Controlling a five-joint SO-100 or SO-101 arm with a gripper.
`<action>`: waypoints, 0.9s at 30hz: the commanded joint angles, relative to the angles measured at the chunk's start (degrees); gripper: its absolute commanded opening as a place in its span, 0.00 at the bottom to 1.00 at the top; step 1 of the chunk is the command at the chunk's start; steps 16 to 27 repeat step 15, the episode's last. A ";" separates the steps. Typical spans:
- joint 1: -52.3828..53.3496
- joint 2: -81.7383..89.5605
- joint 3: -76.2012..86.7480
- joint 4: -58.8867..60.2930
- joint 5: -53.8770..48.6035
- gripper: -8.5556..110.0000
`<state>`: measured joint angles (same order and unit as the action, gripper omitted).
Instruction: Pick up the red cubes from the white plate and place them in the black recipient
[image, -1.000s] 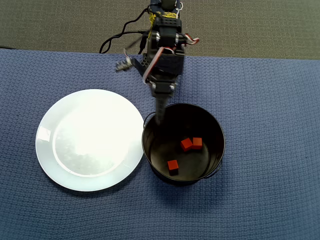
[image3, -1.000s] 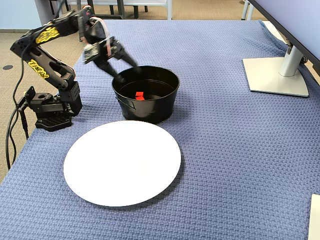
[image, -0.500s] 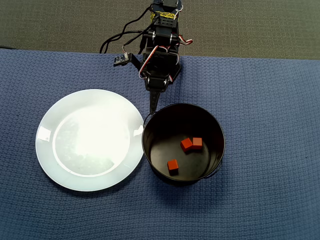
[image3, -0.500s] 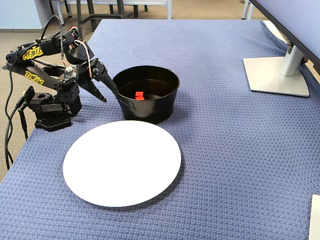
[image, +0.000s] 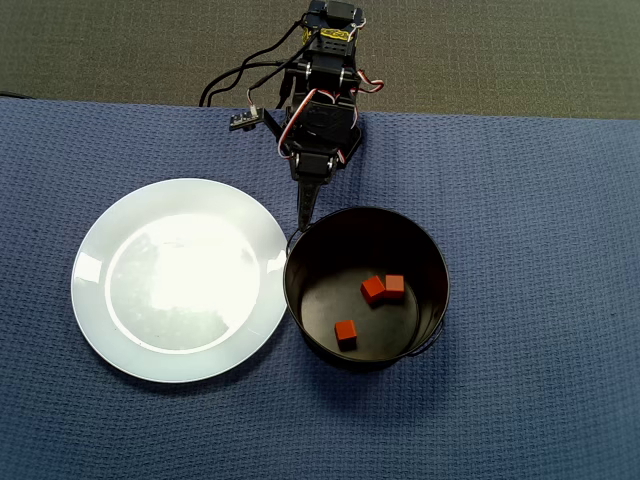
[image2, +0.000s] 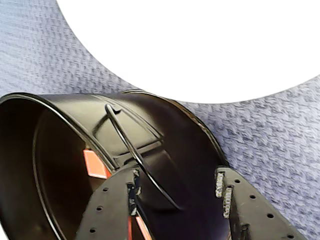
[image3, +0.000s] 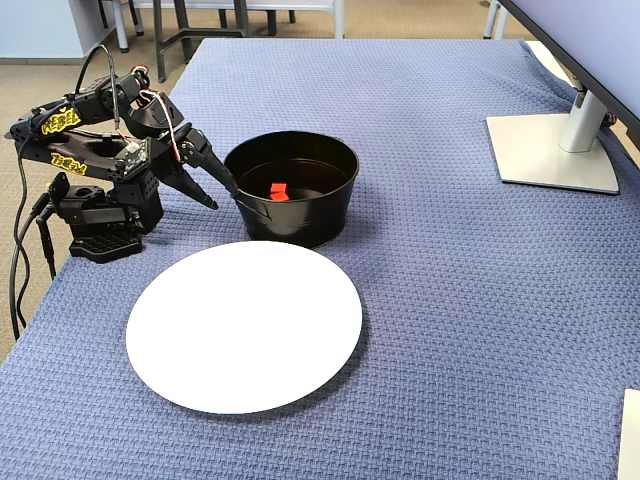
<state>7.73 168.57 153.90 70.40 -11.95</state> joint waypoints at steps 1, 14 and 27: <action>2.02 -0.53 4.66 -1.41 0.70 0.15; 7.29 0.97 5.89 -4.48 0.88 0.15; 7.47 1.14 4.39 -4.04 0.79 0.16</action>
